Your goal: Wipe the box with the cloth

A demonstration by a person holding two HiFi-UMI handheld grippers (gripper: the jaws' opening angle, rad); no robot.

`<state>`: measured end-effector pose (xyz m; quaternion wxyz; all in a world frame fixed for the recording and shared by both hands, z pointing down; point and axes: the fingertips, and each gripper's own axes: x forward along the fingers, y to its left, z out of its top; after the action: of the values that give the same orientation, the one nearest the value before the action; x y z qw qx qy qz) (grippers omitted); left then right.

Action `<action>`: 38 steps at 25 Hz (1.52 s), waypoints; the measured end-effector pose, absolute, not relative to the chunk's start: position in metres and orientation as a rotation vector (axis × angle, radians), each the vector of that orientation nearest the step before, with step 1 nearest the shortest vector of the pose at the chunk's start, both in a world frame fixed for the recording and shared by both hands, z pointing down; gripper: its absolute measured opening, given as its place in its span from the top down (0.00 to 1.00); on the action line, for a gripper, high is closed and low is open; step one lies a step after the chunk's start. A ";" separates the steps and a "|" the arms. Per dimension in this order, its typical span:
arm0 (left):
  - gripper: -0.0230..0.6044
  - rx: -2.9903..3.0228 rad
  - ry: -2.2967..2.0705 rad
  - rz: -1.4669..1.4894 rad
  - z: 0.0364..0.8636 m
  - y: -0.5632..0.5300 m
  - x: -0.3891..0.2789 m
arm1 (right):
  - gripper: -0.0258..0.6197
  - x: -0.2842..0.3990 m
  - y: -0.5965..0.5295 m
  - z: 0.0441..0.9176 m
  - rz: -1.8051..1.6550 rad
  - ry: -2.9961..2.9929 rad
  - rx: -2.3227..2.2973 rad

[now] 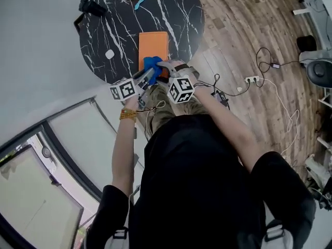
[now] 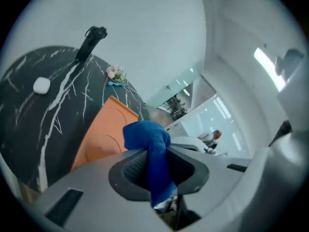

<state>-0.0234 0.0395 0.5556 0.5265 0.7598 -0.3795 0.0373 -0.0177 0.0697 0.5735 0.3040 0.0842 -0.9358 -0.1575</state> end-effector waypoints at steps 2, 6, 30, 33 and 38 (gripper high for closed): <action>0.82 1.709 -0.768 -0.106 0.540 0.059 -0.029 | 0.57 -0.038 0.074 0.560 -0.436 -2.524 0.247; 0.83 1.662 -0.598 -0.282 0.526 0.076 -0.046 | 0.60 -0.057 0.091 0.540 -0.378 -2.626 0.199; 0.96 1.735 -1.180 0.658 0.650 0.049 -0.077 | 0.82 -0.004 -0.038 0.649 -0.098 -2.123 0.309; 0.96 1.705 -1.162 0.604 0.647 0.048 -0.079 | 0.82 -0.004 -0.098 0.643 0.001 -2.085 0.450; 0.96 1.717 -1.106 0.631 0.650 0.049 -0.081 | 0.82 -0.054 -0.047 0.644 -0.131 -2.112 0.281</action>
<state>-0.0811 0.0487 0.6505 0.4810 0.7043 -0.4537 0.2586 -0.0539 -0.0473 0.6439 0.4826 0.1152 -0.8666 -0.0540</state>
